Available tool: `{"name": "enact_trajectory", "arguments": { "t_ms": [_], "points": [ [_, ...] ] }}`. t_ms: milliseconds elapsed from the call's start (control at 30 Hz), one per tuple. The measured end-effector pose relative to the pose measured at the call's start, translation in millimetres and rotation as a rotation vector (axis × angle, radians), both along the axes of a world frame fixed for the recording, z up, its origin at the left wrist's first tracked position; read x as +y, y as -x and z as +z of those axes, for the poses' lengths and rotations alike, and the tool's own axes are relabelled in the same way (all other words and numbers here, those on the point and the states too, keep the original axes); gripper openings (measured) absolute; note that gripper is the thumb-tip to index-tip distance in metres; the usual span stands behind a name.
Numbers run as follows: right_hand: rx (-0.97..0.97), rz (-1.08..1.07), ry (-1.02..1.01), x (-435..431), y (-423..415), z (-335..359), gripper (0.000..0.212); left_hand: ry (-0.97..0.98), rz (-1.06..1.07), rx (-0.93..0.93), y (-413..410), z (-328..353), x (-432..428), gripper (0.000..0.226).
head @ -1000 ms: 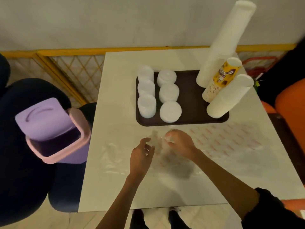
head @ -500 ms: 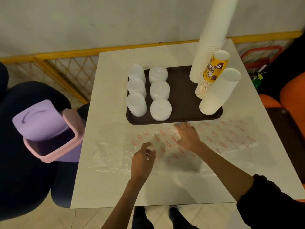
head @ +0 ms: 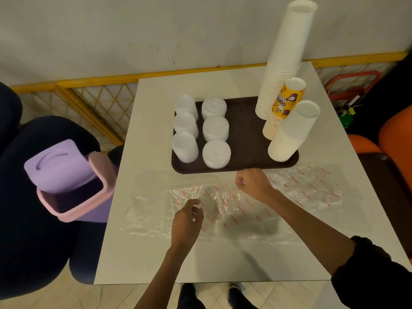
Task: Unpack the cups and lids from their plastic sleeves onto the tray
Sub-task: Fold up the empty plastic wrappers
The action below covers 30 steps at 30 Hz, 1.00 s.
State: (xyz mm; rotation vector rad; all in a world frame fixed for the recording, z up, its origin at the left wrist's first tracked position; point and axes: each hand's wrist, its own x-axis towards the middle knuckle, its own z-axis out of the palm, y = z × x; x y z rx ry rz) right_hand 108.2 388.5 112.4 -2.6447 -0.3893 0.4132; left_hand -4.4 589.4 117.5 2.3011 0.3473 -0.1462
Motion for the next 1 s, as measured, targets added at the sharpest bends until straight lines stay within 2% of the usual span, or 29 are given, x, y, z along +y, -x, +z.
{"name": "enact_trajectory", "arguments": {
  "t_ms": [200, 367, 500, 633, 733, 800, 900, 1000],
  "points": [
    [0.249, -0.062, -0.31, -6, -3, 39, 0.013, 0.051, 0.156, -0.203, 2, 7, 4, 0.013],
    [0.327, -0.092, -0.58, -8, -5, 88, 0.019, 0.244, 0.425, -0.383, -7, 32, 1, 0.013],
    [0.33, -0.179, -0.828, -6, -8, 126, 0.016, 0.498, 0.552, -0.332, -17, 55, -2, 0.022],
    [0.289, -0.269, -1.067, -4, -8, 153, 0.008, 0.699, 0.399, -0.175, -19, 80, -13, 0.046],
    [0.16, -0.389, -1.152, -2, -9, 162, 0.008, 0.787, 0.225, -0.143, -20, 98, -23, 0.058],
    [0.098, -0.438, -1.214, -4, -10, 167, 0.007, 0.789, 0.137, -0.177, -25, 110, -29, 0.05],
    [0.097, -0.431, -1.242, -10, -9, 170, 0.008, 0.761, 0.164, -0.268, -42, 126, -33, 0.019],
    [0.121, -0.37, -1.113, -21, -4, 166, 0.008, 0.776, 0.213, -0.274, -58, 136, -30, 0.016]
  ]
}}
